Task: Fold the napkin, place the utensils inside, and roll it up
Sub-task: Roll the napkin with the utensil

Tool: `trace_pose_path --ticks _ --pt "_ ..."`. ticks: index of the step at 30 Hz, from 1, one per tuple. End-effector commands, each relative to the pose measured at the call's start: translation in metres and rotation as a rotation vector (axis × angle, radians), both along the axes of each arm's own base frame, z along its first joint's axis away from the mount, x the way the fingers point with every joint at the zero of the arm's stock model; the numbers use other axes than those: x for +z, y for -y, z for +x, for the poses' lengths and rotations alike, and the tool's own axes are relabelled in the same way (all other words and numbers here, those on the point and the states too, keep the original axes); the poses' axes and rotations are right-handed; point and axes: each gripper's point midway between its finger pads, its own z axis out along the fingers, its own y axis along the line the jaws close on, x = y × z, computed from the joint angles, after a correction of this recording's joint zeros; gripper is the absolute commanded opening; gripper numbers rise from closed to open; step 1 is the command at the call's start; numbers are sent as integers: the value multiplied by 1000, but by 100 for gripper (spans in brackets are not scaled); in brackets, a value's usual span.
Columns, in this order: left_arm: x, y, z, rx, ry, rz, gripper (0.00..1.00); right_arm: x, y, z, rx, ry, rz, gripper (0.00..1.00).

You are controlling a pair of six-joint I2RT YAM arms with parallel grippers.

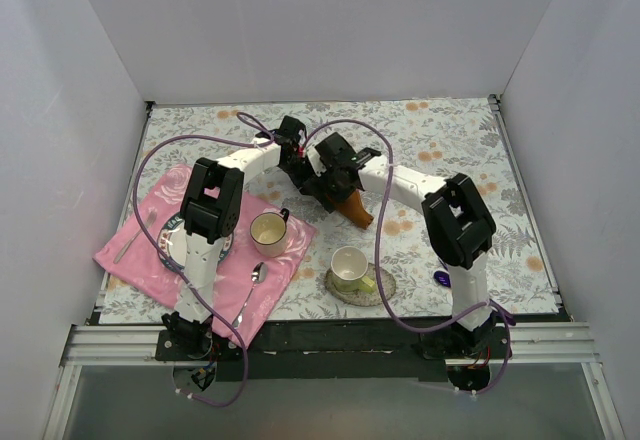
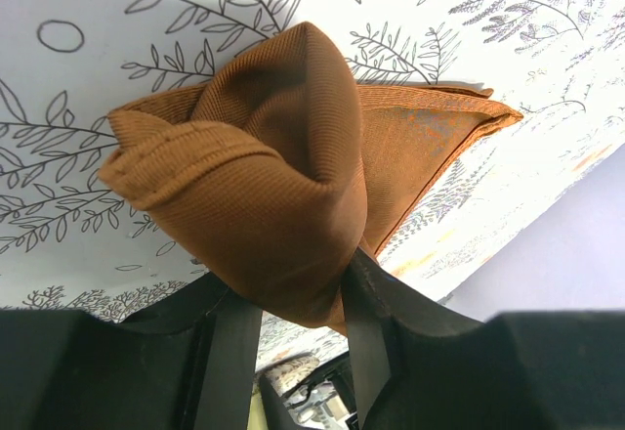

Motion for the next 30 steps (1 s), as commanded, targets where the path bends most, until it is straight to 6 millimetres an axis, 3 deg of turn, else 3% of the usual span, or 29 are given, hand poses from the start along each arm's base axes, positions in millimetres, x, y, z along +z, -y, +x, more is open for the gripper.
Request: trace_pose_path --ticks 1,3,10,15,17,20,23,30 --pt "-16 -7 -9 12 -46 33 34 -10 10 18 21 175 -173 73" --pt "-16 -6 -9 15 -50 25 34 -12 7 18 32 218 -207 66" --pt "-16 -3 -8 20 -62 7 32 -33 3 22 45 240 -275 61" --pt "-12 -4 -4 21 -53 2 32 -38 2 23 38 234 -274 51" --pt "-9 -4 -3 18 -52 -3 35 -39 1 21 42 216 -260 46" --pt "-3 -7 1 27 -33 -15 52 -39 -5 16 46 182 -208 36" --pt "15 -10 8 49 11 -69 60 -38 -11 10 37 118 -127 31" --pt "40 -18 15 45 51 -117 65 -48 -11 -6 -1 -136 102 25"
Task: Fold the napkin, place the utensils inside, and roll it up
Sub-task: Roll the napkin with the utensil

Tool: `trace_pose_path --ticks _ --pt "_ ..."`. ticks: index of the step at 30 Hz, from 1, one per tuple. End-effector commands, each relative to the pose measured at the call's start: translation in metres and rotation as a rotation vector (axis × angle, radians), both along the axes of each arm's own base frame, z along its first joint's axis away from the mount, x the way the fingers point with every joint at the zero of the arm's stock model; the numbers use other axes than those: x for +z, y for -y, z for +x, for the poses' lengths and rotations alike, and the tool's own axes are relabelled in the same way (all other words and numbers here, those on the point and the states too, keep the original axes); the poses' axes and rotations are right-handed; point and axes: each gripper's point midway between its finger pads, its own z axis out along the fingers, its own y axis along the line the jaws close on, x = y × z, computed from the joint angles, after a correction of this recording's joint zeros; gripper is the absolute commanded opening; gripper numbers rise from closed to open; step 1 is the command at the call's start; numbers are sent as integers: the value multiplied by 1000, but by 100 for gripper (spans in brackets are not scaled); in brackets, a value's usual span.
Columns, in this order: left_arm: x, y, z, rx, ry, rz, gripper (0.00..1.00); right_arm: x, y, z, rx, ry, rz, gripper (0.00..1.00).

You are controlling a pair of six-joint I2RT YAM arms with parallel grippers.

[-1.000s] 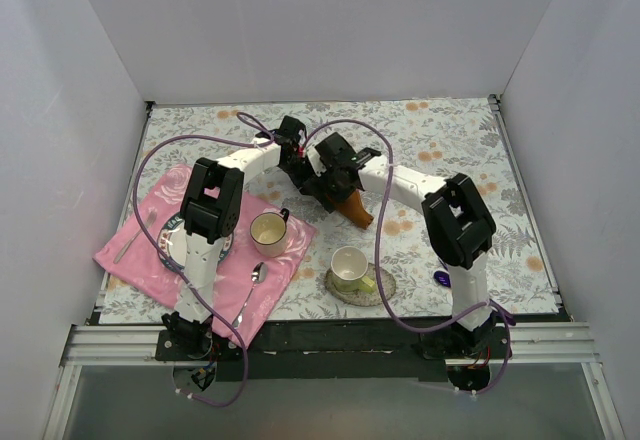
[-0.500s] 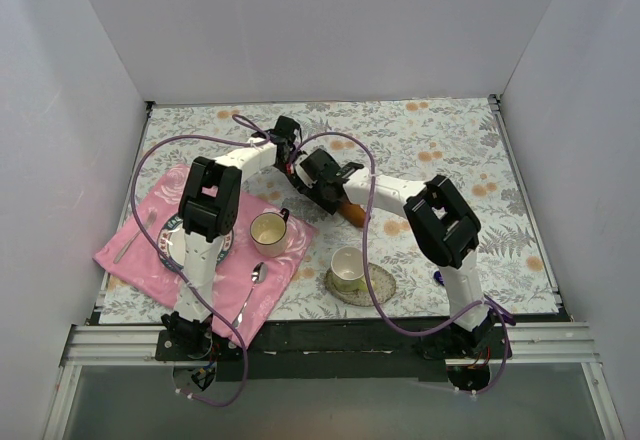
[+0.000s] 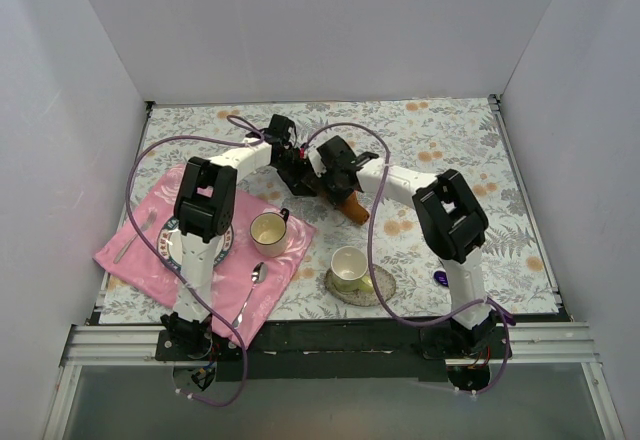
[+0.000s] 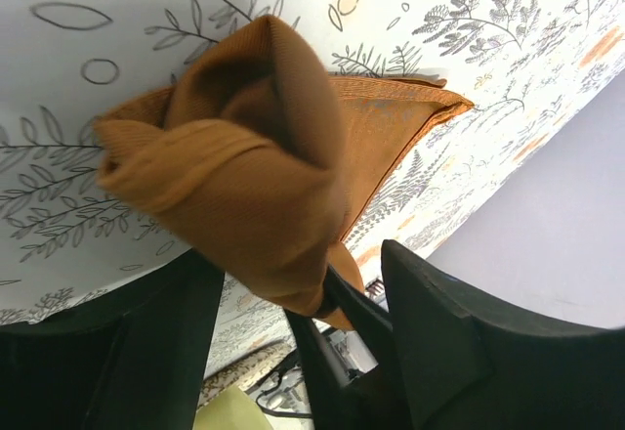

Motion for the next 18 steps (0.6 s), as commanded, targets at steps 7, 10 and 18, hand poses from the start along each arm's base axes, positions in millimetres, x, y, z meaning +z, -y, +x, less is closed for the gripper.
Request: trace_pose_path --ticks 7,10,18 --pt "37 -6 -4 3 68 -48 77 -13 -11 -28 -59 -461 410 21" --pt "34 2 -5 -15 68 -50 80 -8 -13 -30 -78 -600 551 20" --pt "2 6 -18 -25 24 88 73 -12 0 -28 -148 -875 774 22"
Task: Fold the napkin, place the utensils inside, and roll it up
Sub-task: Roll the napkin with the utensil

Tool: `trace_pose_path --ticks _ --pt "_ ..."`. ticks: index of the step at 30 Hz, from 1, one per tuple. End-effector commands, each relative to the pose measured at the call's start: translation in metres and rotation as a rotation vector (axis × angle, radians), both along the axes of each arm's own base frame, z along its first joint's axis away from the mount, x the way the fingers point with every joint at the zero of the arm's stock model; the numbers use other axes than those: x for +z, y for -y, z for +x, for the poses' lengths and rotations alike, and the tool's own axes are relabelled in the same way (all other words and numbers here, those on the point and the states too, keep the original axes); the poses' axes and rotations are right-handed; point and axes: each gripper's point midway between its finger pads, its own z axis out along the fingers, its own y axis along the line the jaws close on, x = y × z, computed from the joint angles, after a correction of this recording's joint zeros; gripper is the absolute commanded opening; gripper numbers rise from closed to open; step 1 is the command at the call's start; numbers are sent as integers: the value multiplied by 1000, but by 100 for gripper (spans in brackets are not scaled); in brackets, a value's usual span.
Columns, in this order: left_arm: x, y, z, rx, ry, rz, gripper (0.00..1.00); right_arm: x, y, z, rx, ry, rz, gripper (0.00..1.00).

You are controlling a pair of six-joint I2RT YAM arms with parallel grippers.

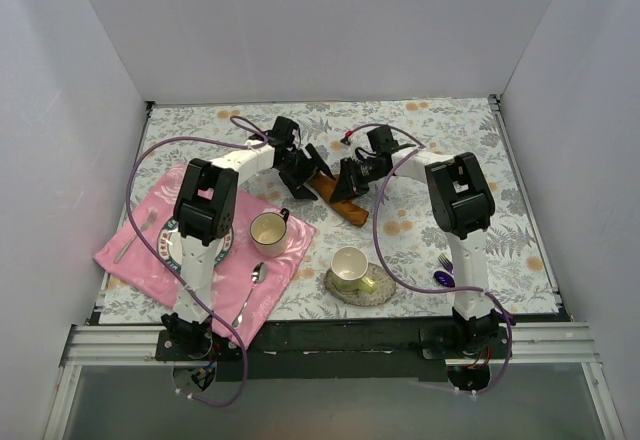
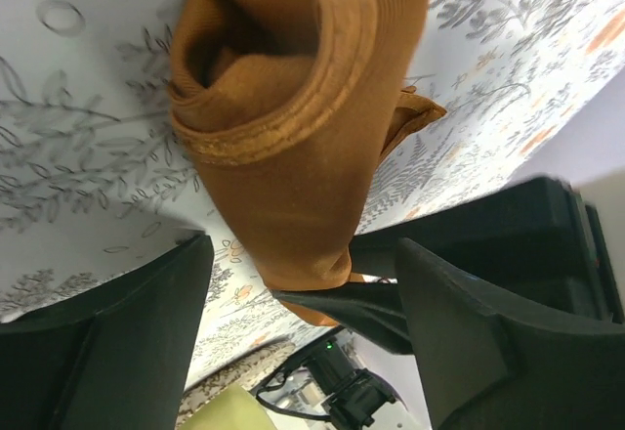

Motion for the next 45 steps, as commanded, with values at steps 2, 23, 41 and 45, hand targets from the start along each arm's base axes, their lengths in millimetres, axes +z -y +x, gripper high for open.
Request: trace_pose_path --ticks 2,23,41,45 --pt "-10 -3 -14 -9 0 132 71 -17 7 -22 1 -286 124 22" --pt "-30 -9 -8 -14 -3 229 38 16 35 4 -10 118 -300 66" --pt "-28 -6 -11 -7 -51 140 39 13 15 6 115 754 -874 81" --pt "-29 -3 -11 -6 -63 120 39 10 8 5 116 773 -827 79"
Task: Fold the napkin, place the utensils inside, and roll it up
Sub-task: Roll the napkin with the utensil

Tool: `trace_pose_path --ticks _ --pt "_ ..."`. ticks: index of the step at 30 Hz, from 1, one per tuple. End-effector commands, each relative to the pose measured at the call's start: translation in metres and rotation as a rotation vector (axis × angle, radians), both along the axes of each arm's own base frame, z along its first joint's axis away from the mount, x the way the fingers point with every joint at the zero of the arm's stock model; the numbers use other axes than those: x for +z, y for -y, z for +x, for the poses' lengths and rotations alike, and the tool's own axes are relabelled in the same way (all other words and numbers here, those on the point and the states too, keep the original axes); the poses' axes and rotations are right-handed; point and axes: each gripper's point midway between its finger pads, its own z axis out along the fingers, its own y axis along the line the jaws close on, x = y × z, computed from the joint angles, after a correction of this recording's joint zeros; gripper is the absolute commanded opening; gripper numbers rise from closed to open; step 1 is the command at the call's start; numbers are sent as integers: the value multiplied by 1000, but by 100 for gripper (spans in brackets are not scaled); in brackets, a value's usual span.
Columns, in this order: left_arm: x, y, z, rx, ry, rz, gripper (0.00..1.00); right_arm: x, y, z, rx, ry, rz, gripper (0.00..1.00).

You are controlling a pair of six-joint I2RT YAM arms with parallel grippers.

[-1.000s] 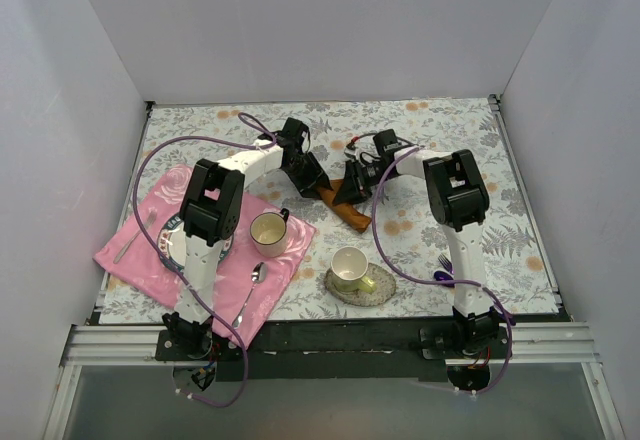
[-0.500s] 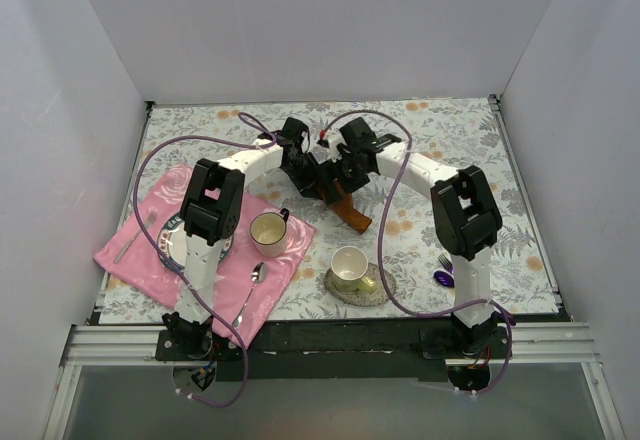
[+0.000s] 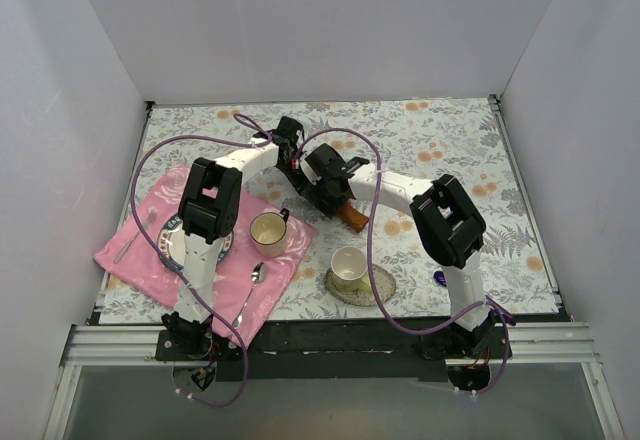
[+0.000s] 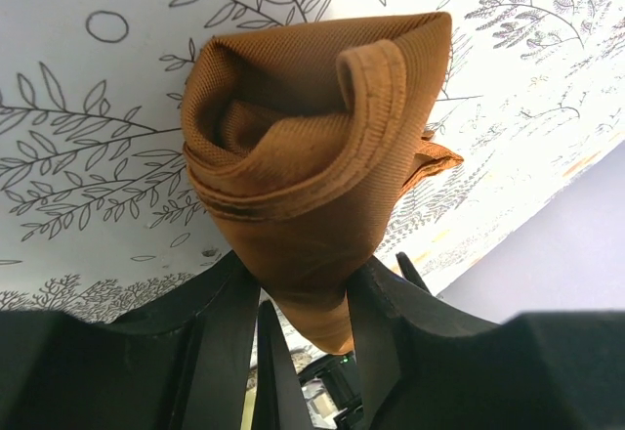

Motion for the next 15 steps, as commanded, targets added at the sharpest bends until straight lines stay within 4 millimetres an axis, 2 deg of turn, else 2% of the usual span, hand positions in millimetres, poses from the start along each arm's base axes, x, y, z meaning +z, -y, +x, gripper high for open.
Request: trace_pose_path --ticks 1,6,7,8,10,12,15 --pt "-14 0 -6 2 -34 7 39 2 -7 11 20 74 22 79" --pt "-11 1 -3 1 -34 -8 39 -5 -11 10 21 70 74 74" --pt "-9 0 -3 -3 -27 -13 40 -8 -10 11 8 57 98 72" --pt "-7 0 -2 -1 -26 -17 41 -10 -8 12 -3 48 102 65" --pt "-3 -1 0 -2 -17 -27 50 -13 -8 12 -10 18 121 58" --pt "3 -2 3 -2 -4 -41 58 -14 -7 13 -16 0 132 46" --pt "13 -4 9 5 26 -55 66 -12 -7 10 -16 -31 166 37"
